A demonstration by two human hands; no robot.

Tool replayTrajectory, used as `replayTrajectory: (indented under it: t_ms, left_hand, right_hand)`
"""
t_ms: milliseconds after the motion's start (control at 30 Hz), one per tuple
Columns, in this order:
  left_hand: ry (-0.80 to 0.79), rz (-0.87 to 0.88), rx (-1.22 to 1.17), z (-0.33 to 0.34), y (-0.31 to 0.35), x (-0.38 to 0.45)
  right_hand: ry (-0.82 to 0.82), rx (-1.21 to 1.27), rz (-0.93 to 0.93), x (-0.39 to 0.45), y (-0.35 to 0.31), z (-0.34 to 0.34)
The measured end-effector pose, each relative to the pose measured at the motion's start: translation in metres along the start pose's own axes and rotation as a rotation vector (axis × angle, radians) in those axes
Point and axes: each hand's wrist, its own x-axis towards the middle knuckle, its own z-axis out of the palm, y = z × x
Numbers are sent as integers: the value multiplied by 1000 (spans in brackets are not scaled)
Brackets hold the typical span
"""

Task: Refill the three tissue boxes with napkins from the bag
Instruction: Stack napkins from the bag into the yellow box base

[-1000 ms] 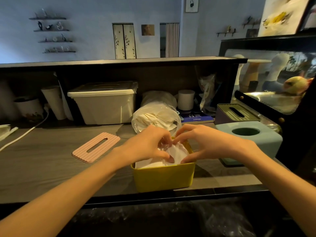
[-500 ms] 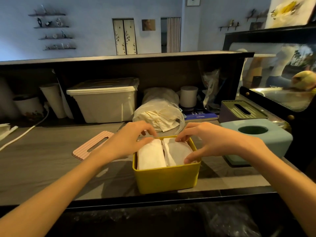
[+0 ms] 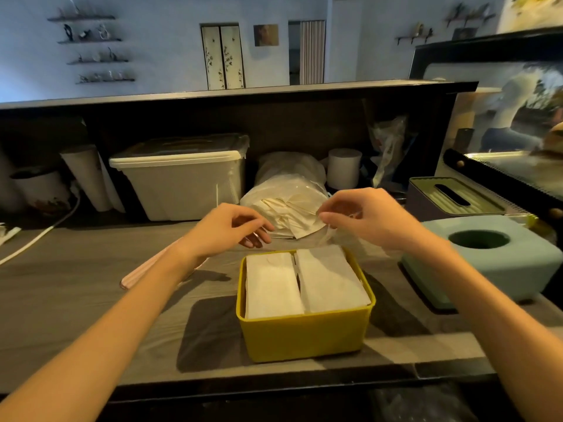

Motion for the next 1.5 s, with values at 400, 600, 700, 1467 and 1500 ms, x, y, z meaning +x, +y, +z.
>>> replayTrajectory:
  t_ms: [400, 600, 700, 1467, 1500]
  left_hand:
    - [438, -93, -384, 67, -54, 88]
    - [505, -72, -369, 74, -68, 97]
    - [520, -69, -376, 71, -67, 98]
    - [540, -113, -377, 64, -71, 91]
    - [544, -111, -378, 63, -71, 91]
  right_hand:
    - [141, -332, 31, 94, 87, 126]
    - [93, -372, 52, 96, 95, 126]
    - [43, -304, 15, 97, 91, 124]
    - [518, -4, -250, 76, 78, 102]
    - [529, 86, -201, 74, 74, 99]
